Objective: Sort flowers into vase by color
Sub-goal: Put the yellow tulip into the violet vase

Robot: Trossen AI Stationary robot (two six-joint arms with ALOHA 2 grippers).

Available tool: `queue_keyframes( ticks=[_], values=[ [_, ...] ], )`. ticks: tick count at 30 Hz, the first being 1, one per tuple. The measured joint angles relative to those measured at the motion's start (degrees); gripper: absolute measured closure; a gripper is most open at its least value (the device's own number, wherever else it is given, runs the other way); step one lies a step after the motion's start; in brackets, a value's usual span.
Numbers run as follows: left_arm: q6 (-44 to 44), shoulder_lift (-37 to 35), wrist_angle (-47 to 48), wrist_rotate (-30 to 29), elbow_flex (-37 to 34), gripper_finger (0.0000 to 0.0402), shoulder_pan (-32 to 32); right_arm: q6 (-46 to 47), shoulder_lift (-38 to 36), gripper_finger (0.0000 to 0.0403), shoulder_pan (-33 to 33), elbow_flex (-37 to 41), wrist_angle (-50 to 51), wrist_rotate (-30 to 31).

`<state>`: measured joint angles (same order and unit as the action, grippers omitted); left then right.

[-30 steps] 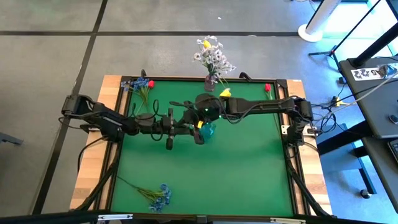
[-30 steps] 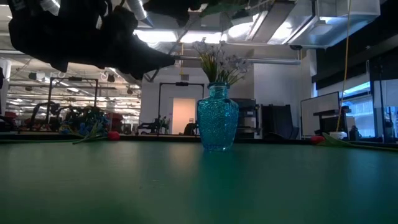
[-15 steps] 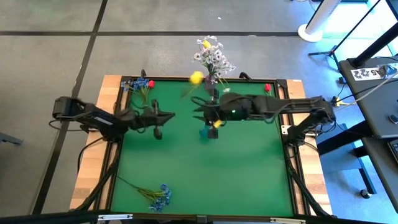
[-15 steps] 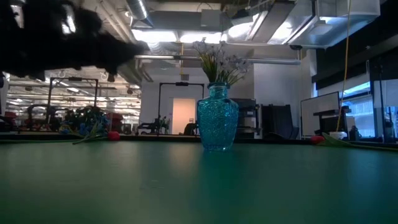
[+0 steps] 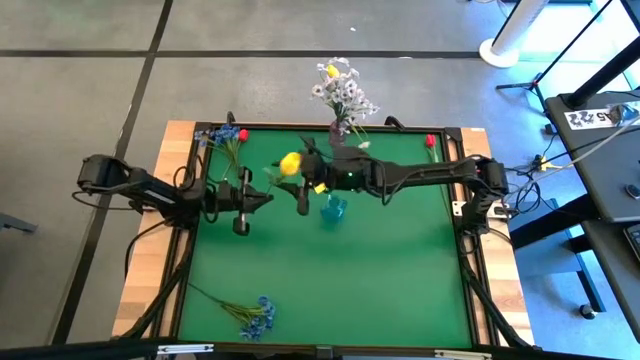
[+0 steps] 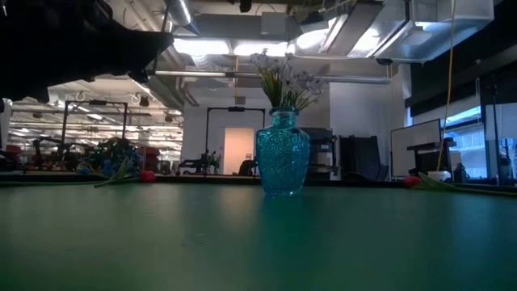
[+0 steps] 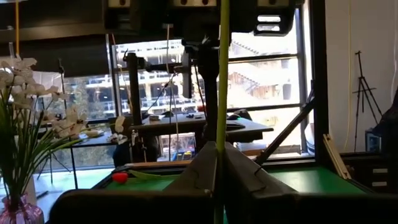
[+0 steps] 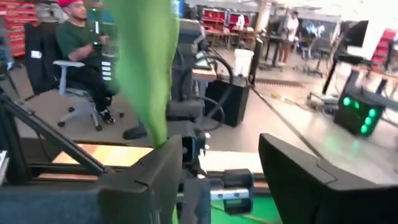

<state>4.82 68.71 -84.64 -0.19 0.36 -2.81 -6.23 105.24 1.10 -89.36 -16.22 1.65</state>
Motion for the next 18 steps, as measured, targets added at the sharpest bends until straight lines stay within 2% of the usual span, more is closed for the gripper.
queue_keyframes(
  ticks=[5,8,11,18],
  values=[
    [-0.02,0.00,0.00,-0.22,0.00,0.0393,0.00,-0.01,-0.31,0.0207,0.02,-0.04,2.28,-5.83],
    [-0.14,0.00,0.00,-0.30,0.00,0.0393,0.00,-0.07,-1.14,0.0214,0.05,-0.02,9.45,-6.66],
    [-0.20,0.00,0.02,-0.42,0.00,0.0392,0.00,-0.20,-2.06,0.0215,0.05,0.00,12.17,-7.14],
    [-0.28,0.00,0.06,-0.39,0.00,0.0391,0.00,1.29,-2.56,0.0216,0.01,-0.02,1.00,-8.47]
  ],
)
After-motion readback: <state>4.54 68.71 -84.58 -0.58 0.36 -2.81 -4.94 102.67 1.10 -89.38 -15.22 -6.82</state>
